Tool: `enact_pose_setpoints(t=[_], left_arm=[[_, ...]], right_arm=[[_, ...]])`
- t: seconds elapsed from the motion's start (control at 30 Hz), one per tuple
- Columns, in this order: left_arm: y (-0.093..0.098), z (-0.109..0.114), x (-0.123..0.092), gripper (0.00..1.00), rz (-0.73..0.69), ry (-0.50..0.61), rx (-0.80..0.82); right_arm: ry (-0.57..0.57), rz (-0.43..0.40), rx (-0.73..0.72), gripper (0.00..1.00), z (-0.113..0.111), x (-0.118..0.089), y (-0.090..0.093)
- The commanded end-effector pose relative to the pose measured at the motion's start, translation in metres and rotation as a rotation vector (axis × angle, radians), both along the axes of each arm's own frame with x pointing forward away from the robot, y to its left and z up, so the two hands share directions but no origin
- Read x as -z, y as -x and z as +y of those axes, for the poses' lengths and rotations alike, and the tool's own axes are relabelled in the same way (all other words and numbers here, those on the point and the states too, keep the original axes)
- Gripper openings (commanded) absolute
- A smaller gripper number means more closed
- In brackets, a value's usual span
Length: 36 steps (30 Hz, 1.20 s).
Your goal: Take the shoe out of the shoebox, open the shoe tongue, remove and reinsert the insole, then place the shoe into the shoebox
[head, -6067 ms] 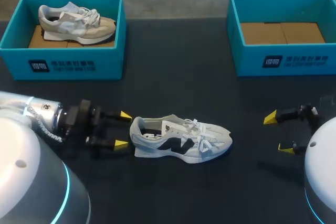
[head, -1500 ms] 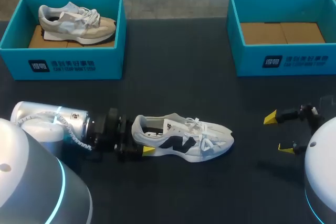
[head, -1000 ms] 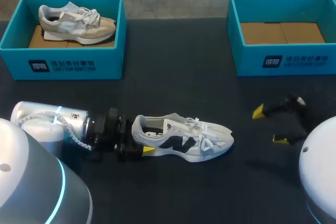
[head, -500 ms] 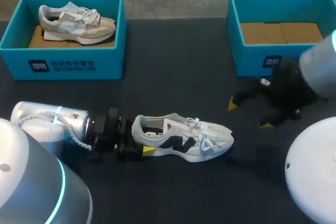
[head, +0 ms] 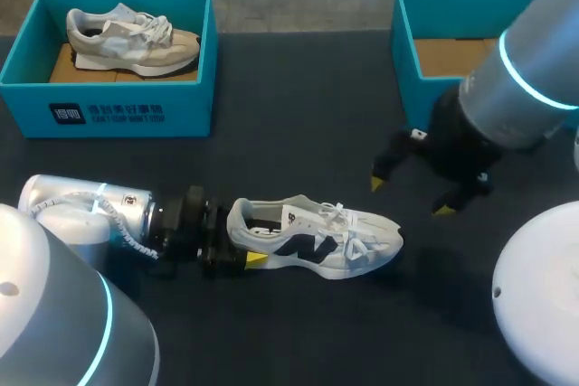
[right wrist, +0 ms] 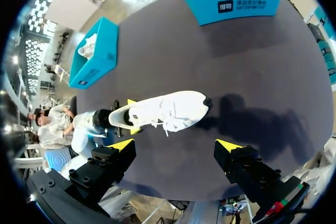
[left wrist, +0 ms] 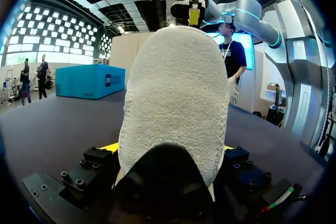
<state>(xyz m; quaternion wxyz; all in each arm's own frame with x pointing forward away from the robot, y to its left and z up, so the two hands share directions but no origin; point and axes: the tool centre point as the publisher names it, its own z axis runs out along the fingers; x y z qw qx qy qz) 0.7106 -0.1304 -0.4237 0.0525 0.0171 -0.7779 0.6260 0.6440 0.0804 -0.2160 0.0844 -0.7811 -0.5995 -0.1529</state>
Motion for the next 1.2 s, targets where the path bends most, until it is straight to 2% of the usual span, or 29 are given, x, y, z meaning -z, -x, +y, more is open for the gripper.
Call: enact_pose_setpoints(t=[0.03, 0.17, 0.43, 0.6, 0.77, 1.03, 1.2], left_arm=[[-0.004, -0.001, 0.002, 0.00, 0.001, -0.002, 0.002], [-0.004, -0.001, 0.002, 0.00, 0.001, -0.002, 0.002], [-0.004, -0.001, 0.002, 0.00, 0.001, -0.002, 0.002], [-0.004, -0.001, 0.002, 0.00, 0.001, -0.002, 0.002], [-0.004, -0.001, 0.002, 0.00, 0.001, -0.002, 0.002], [-0.004, -0.001, 0.002, 0.00, 0.001, -0.002, 0.002], [-0.004, -0.001, 0.002, 0.00, 0.001, -0.002, 0.002]], right_arm=[[0.024, 0.007, 0.002, 1.00, 0.003, 0.002, -0.003], [0.024, 0.007, 0.002, 1.00, 0.003, 0.002, -0.003], [0.202, -0.005, -0.146, 1.00, 0.051, 0.007, -0.004], [0.286, 0.022, -0.178, 1.00, 0.074, 0.015, -0.008], [0.353, 0.012, -0.196, 1.00, 0.092, 0.022, -0.018], [0.409, -0.007, -0.224, 1.00, 0.116, 0.036, -0.025], [0.391, 0.015, -0.222, 1.00, 0.118, 0.045, -0.028]])
